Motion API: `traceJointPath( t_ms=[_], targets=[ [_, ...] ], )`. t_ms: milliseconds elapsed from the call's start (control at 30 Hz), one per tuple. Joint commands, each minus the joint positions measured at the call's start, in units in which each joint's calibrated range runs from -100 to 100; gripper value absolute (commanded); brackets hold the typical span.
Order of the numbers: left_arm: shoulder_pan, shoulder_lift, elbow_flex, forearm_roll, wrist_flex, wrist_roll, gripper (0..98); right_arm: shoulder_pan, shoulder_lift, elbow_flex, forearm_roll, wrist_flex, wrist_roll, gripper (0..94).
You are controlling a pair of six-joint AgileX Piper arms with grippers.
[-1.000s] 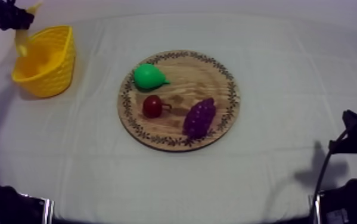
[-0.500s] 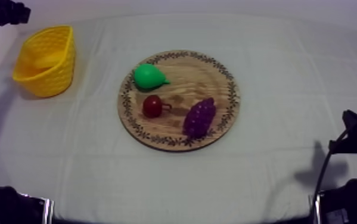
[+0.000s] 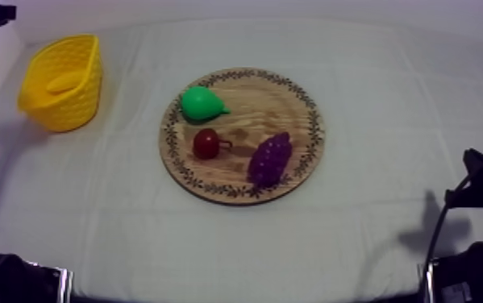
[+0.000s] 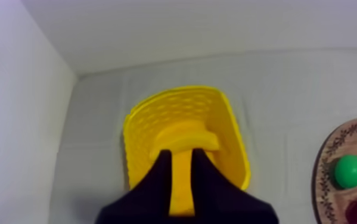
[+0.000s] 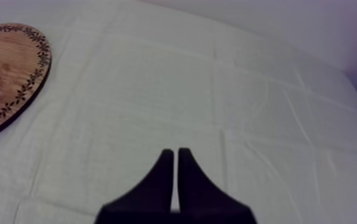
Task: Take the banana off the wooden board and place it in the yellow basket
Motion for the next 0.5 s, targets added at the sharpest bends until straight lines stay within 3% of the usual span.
traceJointPath(
  t_ms=[0,167,467],
  targets=[
    [0.6,-11.8,9.1,-0.44,-2.3,1.3,6.9,0.0,0.0,0.0,0.0,0.0,0.0,0.6],
    [1.9,-27.6,22.4,-1.69,-5.1,4.1,2.1,0.0,0.0,0.0,0.0,0.0,0.0,0.6],
    [3.3,-51.0,39.2,-2.15,-5.4,6.5,0.3,0.0,0.0,0.0,0.0,0.0,0.0,0.6]
  ],
)
